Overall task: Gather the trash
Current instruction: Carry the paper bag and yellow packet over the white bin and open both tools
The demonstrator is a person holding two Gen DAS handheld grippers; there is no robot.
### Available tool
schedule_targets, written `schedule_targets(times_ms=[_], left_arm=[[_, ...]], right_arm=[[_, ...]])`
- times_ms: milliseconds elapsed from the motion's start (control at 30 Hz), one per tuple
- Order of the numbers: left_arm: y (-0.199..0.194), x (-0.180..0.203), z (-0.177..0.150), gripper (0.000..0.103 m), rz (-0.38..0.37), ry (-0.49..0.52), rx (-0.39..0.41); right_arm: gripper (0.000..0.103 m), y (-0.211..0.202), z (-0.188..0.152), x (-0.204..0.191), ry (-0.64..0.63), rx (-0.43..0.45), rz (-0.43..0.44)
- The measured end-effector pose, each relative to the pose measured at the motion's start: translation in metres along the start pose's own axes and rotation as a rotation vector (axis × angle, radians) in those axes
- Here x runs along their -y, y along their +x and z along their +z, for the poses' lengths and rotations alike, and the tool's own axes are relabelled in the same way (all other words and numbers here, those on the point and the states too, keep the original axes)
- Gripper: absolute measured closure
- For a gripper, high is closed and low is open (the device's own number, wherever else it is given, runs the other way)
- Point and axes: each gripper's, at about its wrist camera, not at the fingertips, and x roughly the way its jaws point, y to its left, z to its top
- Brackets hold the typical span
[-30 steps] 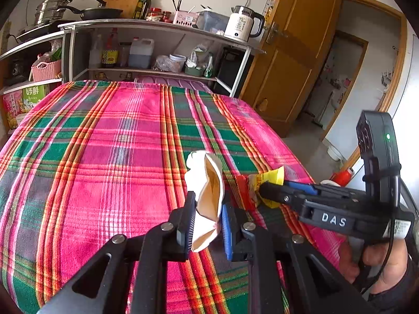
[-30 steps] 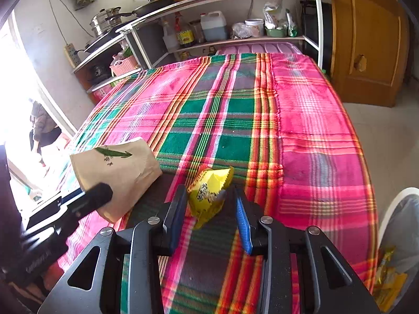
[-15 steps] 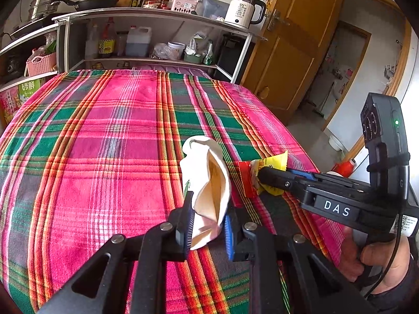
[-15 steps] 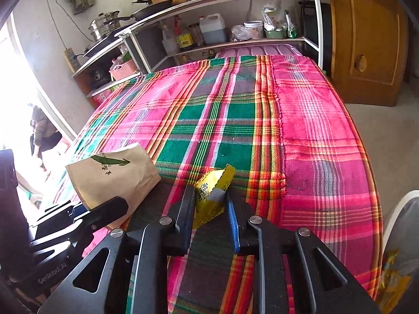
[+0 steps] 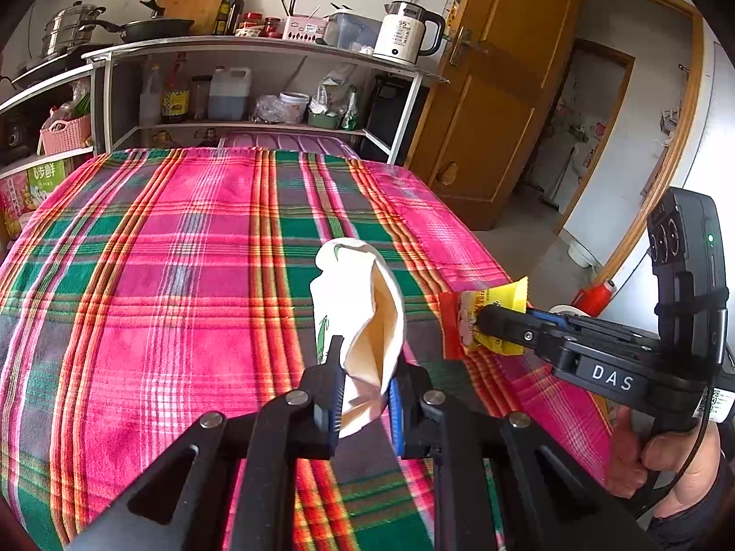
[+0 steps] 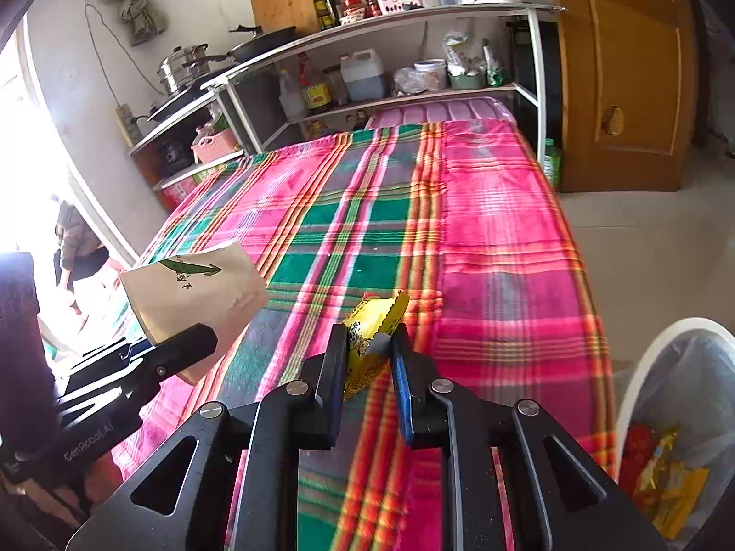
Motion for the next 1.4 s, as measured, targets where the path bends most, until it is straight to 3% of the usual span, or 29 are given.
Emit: schedule_targets(times_ms=[767, 1400], left_arm=[[0.006, 0.137, 0.002, 0.086, -0.176, 0.182, -0.011], [0.054, 0.224, -0.012, 0.086, -0.279, 0.291, -0.103]], right_arm=[[0.084, -0.131, -0.049, 0.1, 0.152, 0.15, -0.204], [0.084, -0.159, -0.088, 0.187, 0.315, 0.151, -0.274]])
